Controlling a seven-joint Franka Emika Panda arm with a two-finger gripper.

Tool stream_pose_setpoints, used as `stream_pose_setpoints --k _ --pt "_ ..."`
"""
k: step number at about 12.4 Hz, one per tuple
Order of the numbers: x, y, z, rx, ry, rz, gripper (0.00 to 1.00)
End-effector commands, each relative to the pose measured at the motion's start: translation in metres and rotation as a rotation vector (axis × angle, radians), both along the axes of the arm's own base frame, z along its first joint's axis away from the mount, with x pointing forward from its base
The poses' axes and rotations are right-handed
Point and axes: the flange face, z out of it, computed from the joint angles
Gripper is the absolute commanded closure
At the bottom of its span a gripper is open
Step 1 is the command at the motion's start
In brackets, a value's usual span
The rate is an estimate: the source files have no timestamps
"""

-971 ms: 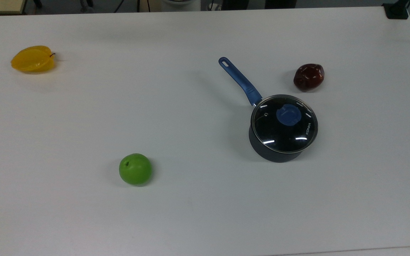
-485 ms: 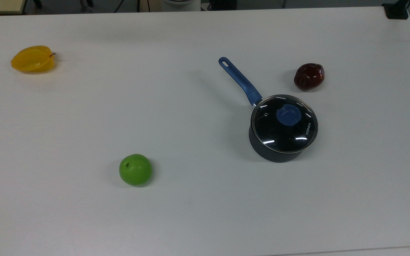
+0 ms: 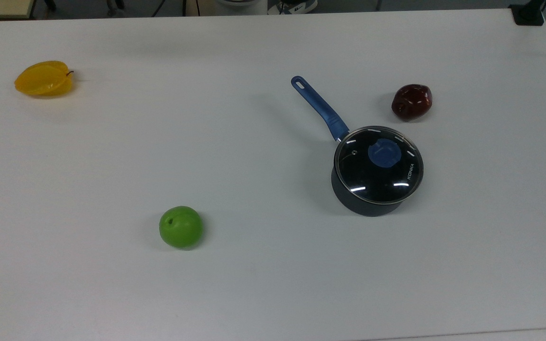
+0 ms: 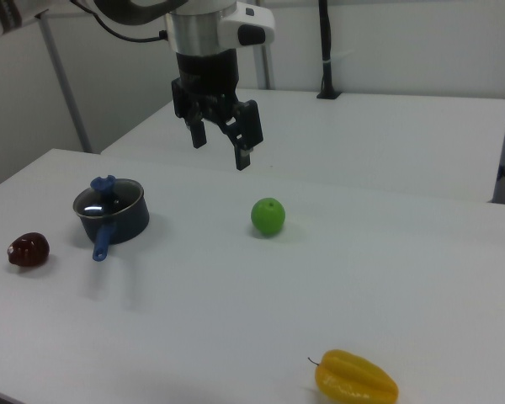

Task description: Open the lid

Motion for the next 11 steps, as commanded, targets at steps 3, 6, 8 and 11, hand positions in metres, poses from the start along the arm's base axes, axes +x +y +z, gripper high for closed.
stream_pose_setpoints --k 3,6,8,11 --pt "0.011 0.016 -0.009 -0.019 -0.001 0.04 0.0" --pt "0.042 0.085 -0.027 -0.032 -0.054 0.153 0.0" --pt "0.054 0.15 -0.035 -0.019 -0.042 0.123 0.0" --pt "0.076 0.248 -0.062 0.002 -0.028 0.046 0.0"
